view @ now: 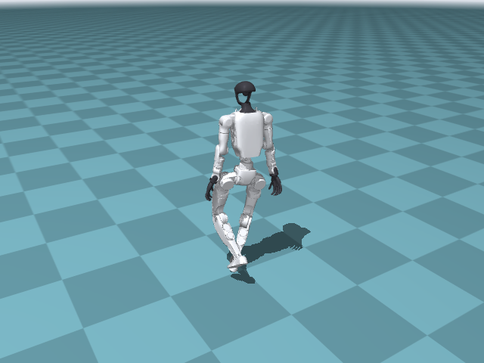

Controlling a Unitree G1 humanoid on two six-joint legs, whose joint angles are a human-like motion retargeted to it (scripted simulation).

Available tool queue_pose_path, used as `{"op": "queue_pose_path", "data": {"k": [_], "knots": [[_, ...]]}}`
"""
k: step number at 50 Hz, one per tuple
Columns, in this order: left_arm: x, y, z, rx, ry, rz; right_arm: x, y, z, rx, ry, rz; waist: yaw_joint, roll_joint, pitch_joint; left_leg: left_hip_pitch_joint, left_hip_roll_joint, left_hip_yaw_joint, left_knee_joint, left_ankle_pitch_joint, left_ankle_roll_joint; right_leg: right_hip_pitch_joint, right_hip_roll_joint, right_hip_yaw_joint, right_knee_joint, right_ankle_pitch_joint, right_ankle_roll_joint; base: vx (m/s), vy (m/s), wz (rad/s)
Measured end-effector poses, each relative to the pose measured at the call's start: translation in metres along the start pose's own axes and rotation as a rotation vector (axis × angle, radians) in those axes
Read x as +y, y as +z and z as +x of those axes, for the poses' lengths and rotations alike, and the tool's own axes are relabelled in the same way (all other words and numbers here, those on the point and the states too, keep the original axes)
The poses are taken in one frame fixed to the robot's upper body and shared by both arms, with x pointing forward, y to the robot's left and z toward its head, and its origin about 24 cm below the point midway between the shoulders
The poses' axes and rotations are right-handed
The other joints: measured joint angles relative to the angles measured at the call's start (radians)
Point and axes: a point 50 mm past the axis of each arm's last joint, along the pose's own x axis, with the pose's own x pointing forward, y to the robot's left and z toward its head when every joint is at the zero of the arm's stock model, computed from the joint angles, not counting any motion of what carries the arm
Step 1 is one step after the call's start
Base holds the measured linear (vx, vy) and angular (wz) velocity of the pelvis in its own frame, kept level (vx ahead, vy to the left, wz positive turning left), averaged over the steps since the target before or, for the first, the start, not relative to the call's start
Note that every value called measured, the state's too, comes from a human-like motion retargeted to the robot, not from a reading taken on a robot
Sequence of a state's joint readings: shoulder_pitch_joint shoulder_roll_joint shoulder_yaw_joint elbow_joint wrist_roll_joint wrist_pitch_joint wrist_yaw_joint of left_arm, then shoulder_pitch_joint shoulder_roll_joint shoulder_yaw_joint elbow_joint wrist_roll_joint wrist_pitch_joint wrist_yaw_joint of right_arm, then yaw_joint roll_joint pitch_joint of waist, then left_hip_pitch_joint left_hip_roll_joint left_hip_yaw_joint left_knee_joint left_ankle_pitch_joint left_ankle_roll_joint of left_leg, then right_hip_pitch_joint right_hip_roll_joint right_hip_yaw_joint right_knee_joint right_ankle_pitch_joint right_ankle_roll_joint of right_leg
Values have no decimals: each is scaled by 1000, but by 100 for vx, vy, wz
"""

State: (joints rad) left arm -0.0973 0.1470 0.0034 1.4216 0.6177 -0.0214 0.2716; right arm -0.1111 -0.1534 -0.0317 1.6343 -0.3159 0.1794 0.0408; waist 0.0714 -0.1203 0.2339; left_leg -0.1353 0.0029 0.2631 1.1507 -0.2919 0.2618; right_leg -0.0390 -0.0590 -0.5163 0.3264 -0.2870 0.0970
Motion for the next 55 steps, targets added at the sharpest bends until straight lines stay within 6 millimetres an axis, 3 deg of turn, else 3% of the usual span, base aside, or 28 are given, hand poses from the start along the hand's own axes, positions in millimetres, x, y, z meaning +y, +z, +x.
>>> {"op": "queue_pose_path", "data": {"k": [5, 8, 10, 15, 17, 19, 21, 22, 23, 25, 27, 28, 30, 35, 38, 42, 45, 47, 48, 50, 52, 55], "knots": [[-39, -45, -16, 184, -238, -137, -13, 28, -6, -81, -81, -23, 24, 61, -34, -181, 30, 21, -13, 13, 0, 62, 63, 17, -108, 44, 8, 39, 41, -39], [-65, -72, -33, 323, -375, -232, -16, 40, -8, -122, -101, -45, -2, 86, -63, -216, -44, 50, -313, 129, 0, 91, 37, -4, -130, 70, 28, 30, 73, 13], [-77, -86, -44, 397, -445, -257, -18, 48, -10, -154, -122, -52, -20, 109, -74, -200, -74, 37, -571, 198, -73, 98, 37, -5, -99, 79, 26, 41, 40, -2], [-91, -109, -60, 470, -531, -235, -9, 72, -17, -211, -55, -17, 1, 217, -62, -172, 1, -46, -973, 222, -360, 171, 174, 76, -12, 72, -36, 74, 16, -80], [-94, -114, -64, 476, -542, -211, -2, 85, -22, -251, 5, -1, 2, 251, -58, -181, 29, -94, -1018, 207, -384, 206, 200, 79, 26, 69, -67, 70, 20, -63], [-98, -116, -68, 497, -566, -169, 4, 95, -25, -307, 58, 8, -4, 264, -51, -171, 40, -121, -1006, 198, -358, 244, 213, 91, 63, 80, -105, 76, 29, -13], [-99, -113, -68, 495, -612, -122, 8, 99, -26, -358, 86, 20, -20, 268, -50, -153, 52, -101, -955, 195, -280, 286, 215, 82, 110, 87, -136, 87, 30, 46], [-98, -111, -67, 479, -631, -101, 10, 96, -25, -364, 92, 29, -28, 273, -57, -141, 60, -69, -925, 235, -228, 306, 218, 69, 137, 96, -143, 95, 23, 80], [-98, -109, -66, 456, -641, -85, 11, 89, -22, -347, 95, 41, -39, 281, -77, -131, 75, -1, -893, 349, -164, 324, 225, 44, 165, 114, -139, 105, 25, 83], [-93, -100, -59, 424, -624, -74, 16, 73, -16, -281, 102, 58, -42, 254, -117, -200, 14, -210, -748, 308, -112, 322, 190, 13, 258, 206, -95, 99, 25, 47], [-76, -88, -45, 420, -535, -116, 23, 59, -11, -206, 92, 80, -29, 209, -109, -215, 57, -89, -596, 214, -52, 283, 115, 34, 410, 309, -3, 75, 9, 18], [-69, -82, -39, 412, -482, -128, 24, 47, -7, -166, 84, 107, -33, 204, -113, -175, 68, -39, -595, 194, -20, 259, 118, 39, 450, 329, 18, 95, 13, 67], [-56, -58, -27, 358, -395, -191, 24, 33, -4, -130, 93, 115, -7, 183, -111, -111, 21, -42, -655, 190, 0, 190, 122, 94, 478, 330, 38, 80, 14, 52], [-21, 6, -3, 130, -307, -369, 18, 12, 1, -84, -10, 3, -90, 153, -97, 9, -24, -36, -785, 205, -6, 10, 24, -38, 367, 217, -63, 54, 7, 57], [7, 37, 5, -9, -244, -326, 17, -3, 4, -53, -17, -22, -142, 118, -92, 90, -88, -52, -896, 219, -3, -85, 13, -65, 170, 184, -92, 49, -1, 68], [49, 60, 11, -129, -125, -185, 20, -23, 6, 27, 36, -8, -143, 55, -68, 223, -155, -53, -999, 192, 0, -187, 28, 14, -51, 133, -122, 67, -12, -4], [70, 61, 12, -161, -66, -95, 23, -37, 6, 96, 76, 15, -127, 41, -53, 322, -154, -54, -1010, 140, 0, -191, 58, 27, -108, 144, -218, 73, -20, -40], [71, 53, 12, -147, -57, -70, 23, -44, 5, 142, 102, 31, -127, 39, -51, 365, -136, -60, -956, 106, 0, -163, 78, 22, -79, 175, -293, 89, -28, -28], [68, 48, 12, -132, -62, -71, 23, -47, 4, 160, 111, 39, -124, 37, -54, 371, -129, -61, -905, 104, 0, -148, 91, 46, -50, 103, -297, 98, -35, -34], [60, 36, 12, -95, -86, -88, 22, -47, 3, 174, 119, 69, -123, 23, -41, 363, -124, -55, -756, 181, 0, -110, 95, 114, -26, 53, -300, 92, -38, -30], [44, 24, 10, -32, -105, -139, 20, -41, 3, 164, 123, 124, -109, 12, -10, 297, -85, -35, -506, 334, 0, -30, 82, 102, -38, 9, -296, 55, -28, -30], [11, 2, 5, 91, -146, -288, 20, -24, 1, 113, 131, 189, -65, 27, 19, 38, -65, -112, -53, 511, 0, 54, 112, 151, -108, -1, -299, 58, -14, -45]]}}
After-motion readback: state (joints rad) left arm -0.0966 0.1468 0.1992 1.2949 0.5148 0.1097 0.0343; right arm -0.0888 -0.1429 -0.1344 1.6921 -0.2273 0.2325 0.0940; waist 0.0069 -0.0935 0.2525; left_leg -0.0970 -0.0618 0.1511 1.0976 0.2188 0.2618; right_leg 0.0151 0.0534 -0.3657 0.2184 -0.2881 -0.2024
